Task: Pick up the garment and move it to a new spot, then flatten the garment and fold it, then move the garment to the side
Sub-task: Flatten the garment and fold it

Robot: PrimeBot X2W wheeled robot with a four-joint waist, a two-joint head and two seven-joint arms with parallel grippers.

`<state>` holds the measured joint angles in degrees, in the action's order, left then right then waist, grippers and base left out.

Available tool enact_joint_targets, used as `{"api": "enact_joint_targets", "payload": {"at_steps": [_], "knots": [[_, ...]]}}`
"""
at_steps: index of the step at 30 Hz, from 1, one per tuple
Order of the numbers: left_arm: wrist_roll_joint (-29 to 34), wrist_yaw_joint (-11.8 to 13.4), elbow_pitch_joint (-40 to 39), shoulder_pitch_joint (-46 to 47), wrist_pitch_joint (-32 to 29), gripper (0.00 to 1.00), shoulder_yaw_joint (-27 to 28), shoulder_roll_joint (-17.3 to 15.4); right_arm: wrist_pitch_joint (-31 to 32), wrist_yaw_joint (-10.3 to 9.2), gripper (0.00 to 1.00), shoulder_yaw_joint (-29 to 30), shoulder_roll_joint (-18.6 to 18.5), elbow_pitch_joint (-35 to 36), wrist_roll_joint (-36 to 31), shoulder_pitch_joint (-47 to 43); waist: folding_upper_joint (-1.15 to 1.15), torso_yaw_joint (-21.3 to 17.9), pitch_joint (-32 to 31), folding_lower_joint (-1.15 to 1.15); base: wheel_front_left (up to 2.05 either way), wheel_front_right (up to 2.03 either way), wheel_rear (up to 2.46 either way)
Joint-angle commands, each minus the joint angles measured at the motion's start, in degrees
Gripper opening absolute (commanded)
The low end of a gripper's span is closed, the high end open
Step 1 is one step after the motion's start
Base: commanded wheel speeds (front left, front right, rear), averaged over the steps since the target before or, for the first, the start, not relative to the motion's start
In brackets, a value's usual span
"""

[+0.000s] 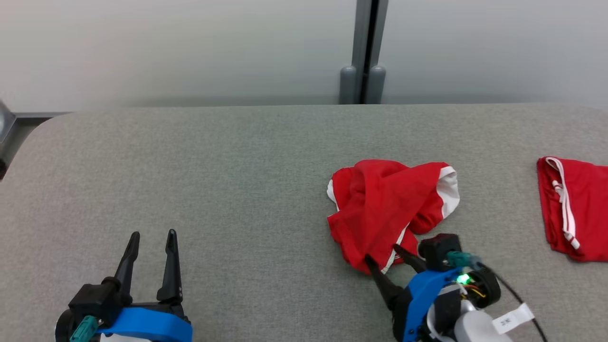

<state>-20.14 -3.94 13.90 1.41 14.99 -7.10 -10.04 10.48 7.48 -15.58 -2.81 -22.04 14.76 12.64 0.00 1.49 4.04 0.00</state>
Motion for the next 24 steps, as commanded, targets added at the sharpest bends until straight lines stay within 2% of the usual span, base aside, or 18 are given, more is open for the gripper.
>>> {"api": "enact_joint_targets", "payload": {"at_steps": [1,2,3,6,10,12,15,20,24], "knots": [[0.3,-0.3,0.2,1.2,0.3,1.00,-0.3,0.0,-1.3,0.03,1.00,-1.5,-0.1,-1.1,-2.1,1.3,0.00,1.2,0.9,0.00,0.00,0.00,0.00],[0.3,-0.3,0.2,1.2,0.3,1.00,-0.3,0.0,-1.3,0.03,1.00,-1.5,-0.1,-1.1,-2.1,1.3,0.00,1.2,0.9,0.00,0.00,0.00,0.00],[0.3,-0.5,0.3,1.6,0.3,1.00,-0.4,0.1,-2.6,0.03,1.00,-2.4,-0.1,-2.5,-5.3,2.1,0.00,1.9,1.2,0.00,0.00,0.00,0.00],[0.4,-0.6,0.6,2.0,0.3,1.00,-0.8,0.3,-4.8,0.02,1.00,-0.1,-0.2,-3.9,-8.0,2.3,0.00,2.9,1.5,0.00,0.00,0.00,0.00],[0.4,-0.8,0.9,2.4,0.3,1.00,-1.2,0.4,-7.5,0.03,1.00,3.4,-0.2,-4.5,-6.8,1.8,0.00,4.1,1.4,0.00,0.00,0.00,0.00],[0.6,-1.0,1.0,2.3,0.3,1.00,-1.5,0.3,-9.4,0.03,1.00,7.0,-0.2,-5.1,-3.3,1.6,0.00,4.8,1.2,0.00,0.00,0.00,0.00],[0.6,-0.9,1.0,2.0,0.3,1.00,-1.6,0.1,-10.5,0.03,1.00,9.7,-0.2,-5.5,-1.5,2.0,0.00,5.2,1.0,0.00,0.00,0.00,0.00],[0.5,-0.8,0.9,1.6,0.3,1.00,-1.6,0.0,-10.5,0.03,1.00,12.9,-0.2,-6.6,-0.5,3.2,0.00,5.4,0.9,0.00,0.00,0.00,0.00],[0.5,-0.7,0.7,1.5,0.3,1.00,-1.8,-0.3,-9.6,0.03,1.00,13.2,-0.1,-8.8,1.5,4.9,0.00,5.5,1.0,0.00,0.00,0.00,0.00]]}}
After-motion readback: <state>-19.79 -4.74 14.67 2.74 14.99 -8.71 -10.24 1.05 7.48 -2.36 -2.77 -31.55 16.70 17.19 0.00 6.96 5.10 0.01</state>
